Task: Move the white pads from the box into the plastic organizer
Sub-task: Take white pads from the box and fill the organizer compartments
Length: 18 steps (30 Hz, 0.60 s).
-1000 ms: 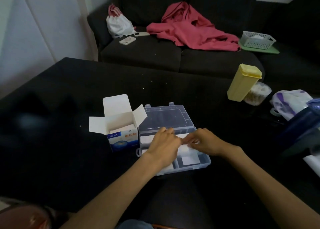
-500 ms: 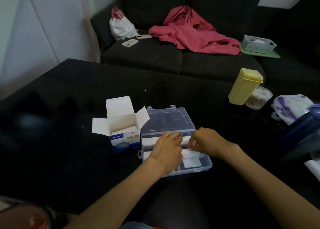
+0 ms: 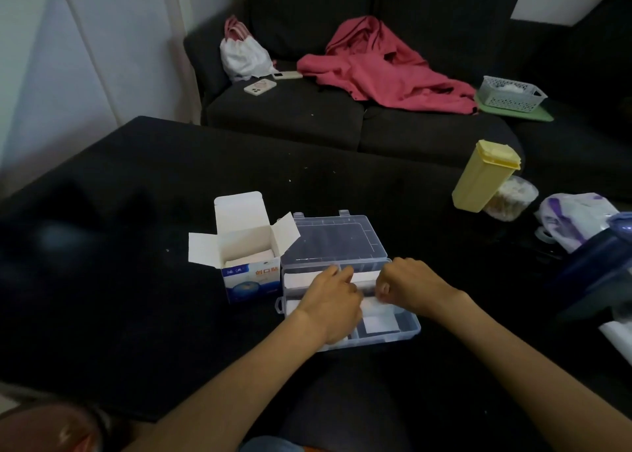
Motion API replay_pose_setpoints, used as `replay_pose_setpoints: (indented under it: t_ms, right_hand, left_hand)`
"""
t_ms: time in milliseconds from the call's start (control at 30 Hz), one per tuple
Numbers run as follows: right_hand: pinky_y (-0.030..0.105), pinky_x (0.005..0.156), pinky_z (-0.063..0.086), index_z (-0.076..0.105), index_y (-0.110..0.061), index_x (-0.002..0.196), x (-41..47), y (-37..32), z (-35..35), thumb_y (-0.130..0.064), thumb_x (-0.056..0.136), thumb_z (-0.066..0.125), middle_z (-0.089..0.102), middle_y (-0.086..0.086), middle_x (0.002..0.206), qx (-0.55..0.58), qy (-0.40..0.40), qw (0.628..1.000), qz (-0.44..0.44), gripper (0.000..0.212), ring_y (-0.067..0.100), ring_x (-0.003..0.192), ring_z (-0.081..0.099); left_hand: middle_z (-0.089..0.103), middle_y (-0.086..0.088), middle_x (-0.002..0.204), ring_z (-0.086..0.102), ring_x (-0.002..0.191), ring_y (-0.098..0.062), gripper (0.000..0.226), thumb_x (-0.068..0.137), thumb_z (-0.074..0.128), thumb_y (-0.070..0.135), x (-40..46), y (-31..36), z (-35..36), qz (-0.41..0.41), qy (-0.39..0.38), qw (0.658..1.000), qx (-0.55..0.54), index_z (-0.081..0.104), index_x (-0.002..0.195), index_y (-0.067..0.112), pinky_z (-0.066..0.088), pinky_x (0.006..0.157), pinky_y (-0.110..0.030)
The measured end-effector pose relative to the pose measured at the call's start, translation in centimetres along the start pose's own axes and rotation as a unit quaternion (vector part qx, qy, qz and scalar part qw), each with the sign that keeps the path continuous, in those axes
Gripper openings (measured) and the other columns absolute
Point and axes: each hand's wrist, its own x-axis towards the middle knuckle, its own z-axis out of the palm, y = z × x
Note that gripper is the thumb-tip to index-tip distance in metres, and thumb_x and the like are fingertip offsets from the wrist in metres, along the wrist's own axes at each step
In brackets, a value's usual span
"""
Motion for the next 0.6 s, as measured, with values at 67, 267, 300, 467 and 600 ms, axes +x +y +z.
replay_pose_setpoints:
  t_ms: [67,267,300,467,600]
  right_hand:
    - [0.021,0.075,0.053,0.069,-0.01,0.1,-0.3,0.0,-0.7,-0.025,0.089,0.06,0.069,0.005,0.1,0.009,-0.004,1.0,0.001,0.02,0.014,0.082,0.064]
    - [0.018,0.077,0.054,0.071,-0.018,0.095,-1.9,-0.5,-6.5,-0.022,0.082,0.069,0.071,-0.005,0.096,0.137,0.021,0.99,-0.023,0.014,0.0,0.084,0.065]
    - [0.018,0.078,0.055,0.071,-0.018,0.094,-2.1,-1.2,-7.6,-0.023,0.081,0.07,0.071,-0.006,0.094,0.157,0.041,0.986,-0.034,0.013,-0.001,0.082,0.065]
    - [0.021,0.082,0.054,0.069,-0.02,0.102,-0.1,-7.8,-10.3,-0.022,0.084,0.066,0.07,-0.006,0.1,0.191,0.112,0.97,-0.103,0.018,-0.001,0.087,0.064]
    - [0.026,0.085,0.053,0.068,-0.019,0.11,4.1,-13.1,-9.6,-0.016,0.089,0.06,0.068,-0.002,0.109,0.14,0.118,0.974,-0.134,0.023,0.008,0.095,0.063]
  left_hand:
    - [0.062,-0.004,0.115,0.041,0.115,-0.021,0.033,0.098,0.037,0.029,-0.2,-0.2,-0.1,-0.004,0.005,1.0,-0.024,0.062,0.113,0.013,0.028,0.1,-0.036]
    - [0.058,0.01,0.125,0.046,0.115,-0.008,0.028,0.093,0.051,0.026,-4.2,-3.1,-3.6,-0.118,0.138,0.953,-0.241,0.06,0.119,0.032,0.037,0.097,-0.029]
    - [0.06,0.012,0.122,0.05,0.11,-0.006,0.026,0.093,0.051,0.027,-5.4,-4.0,-4.5,-0.15,0.163,0.94,-0.259,0.062,0.116,0.034,0.039,0.094,-0.026]
    - [0.061,0.009,0.11,0.056,0.099,-0.008,0.022,0.092,0.055,0.029,-10.9,-10.2,-5.9,-0.359,0.24,0.874,-0.222,0.063,0.111,0.035,0.039,0.071,-0.021]
    - [0.059,0.003,0.121,0.054,0.108,-0.015,0.034,0.092,0.056,0.031,-12.0,-13.1,-3.7,-0.41,0.161,0.871,-0.217,0.056,0.126,0.029,0.041,0.071,-0.026]
